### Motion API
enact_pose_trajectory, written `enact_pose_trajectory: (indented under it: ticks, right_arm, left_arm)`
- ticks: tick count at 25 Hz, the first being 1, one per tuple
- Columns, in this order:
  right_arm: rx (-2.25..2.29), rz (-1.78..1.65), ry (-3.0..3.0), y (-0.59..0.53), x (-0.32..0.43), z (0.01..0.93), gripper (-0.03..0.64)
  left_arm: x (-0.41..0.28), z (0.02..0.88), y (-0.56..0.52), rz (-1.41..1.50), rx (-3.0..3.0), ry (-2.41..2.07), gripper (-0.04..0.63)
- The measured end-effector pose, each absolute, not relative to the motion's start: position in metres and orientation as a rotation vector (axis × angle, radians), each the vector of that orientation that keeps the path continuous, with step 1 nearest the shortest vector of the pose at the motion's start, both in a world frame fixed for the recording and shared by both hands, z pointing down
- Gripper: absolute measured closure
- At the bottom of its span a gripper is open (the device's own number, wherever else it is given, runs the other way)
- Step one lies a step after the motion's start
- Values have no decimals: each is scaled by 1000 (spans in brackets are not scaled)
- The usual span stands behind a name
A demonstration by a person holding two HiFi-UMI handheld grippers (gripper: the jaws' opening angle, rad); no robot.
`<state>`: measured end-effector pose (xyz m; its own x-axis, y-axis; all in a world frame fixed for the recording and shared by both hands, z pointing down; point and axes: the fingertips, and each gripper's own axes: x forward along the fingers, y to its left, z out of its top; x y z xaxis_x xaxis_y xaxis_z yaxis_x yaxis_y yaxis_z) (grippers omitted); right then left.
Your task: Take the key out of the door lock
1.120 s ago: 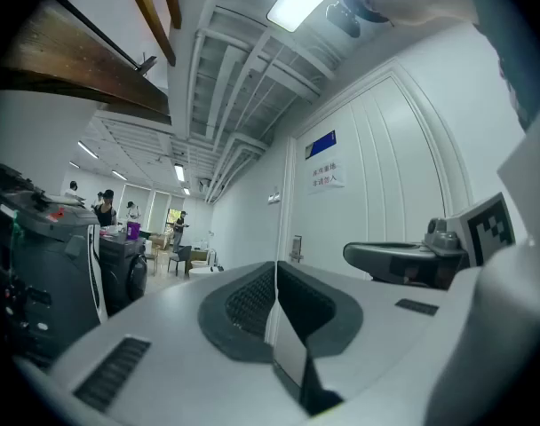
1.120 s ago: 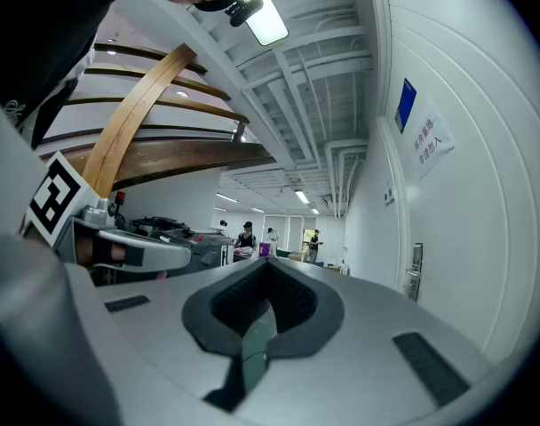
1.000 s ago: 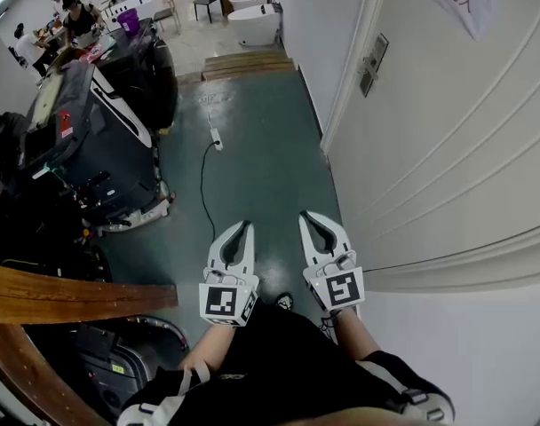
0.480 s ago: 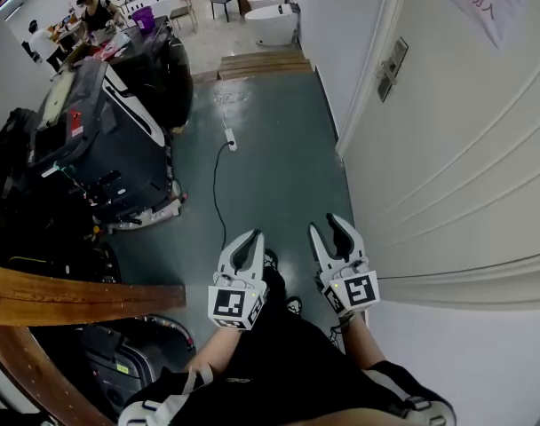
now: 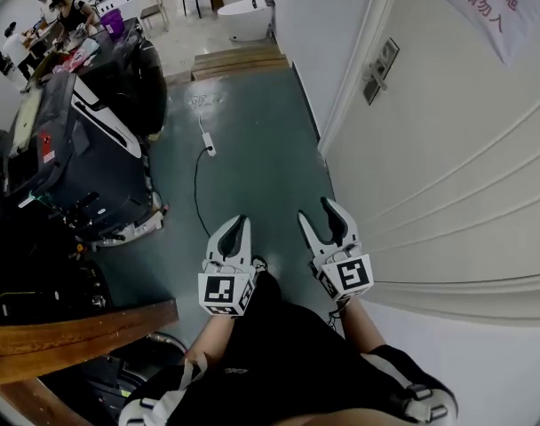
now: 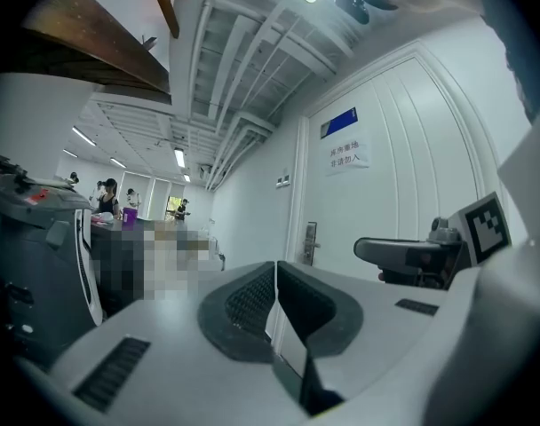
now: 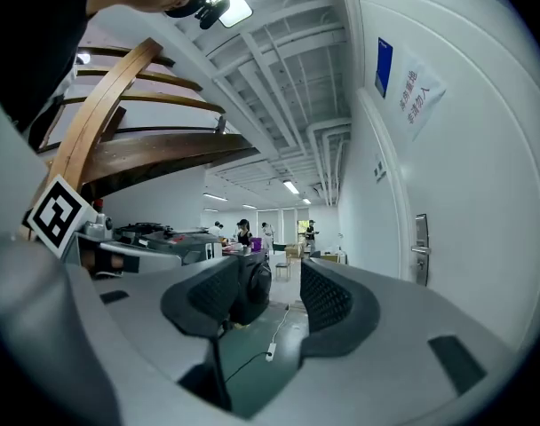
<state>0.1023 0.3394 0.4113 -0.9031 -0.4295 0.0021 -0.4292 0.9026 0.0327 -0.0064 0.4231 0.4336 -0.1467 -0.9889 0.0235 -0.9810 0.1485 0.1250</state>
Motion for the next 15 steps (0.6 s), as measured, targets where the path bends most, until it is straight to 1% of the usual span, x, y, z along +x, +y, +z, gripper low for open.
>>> enact_pose_trajectory:
  ticks: [6, 12, 15]
  right_arm:
    - [632, -93, -3048, 293, 46, 401, 390]
    - [577, -173, -2996, 267, 1, 413, 390]
    - [550, -144, -2982, 264, -21, 426, 390]
  left_arm:
    - [-61, 425, 360, -147, 2005, -2314, 566]
    - [-101, 424, 336, -191, 2021, -2287, 566]
    - [-127, 432, 330, -164, 2002, -2295, 566]
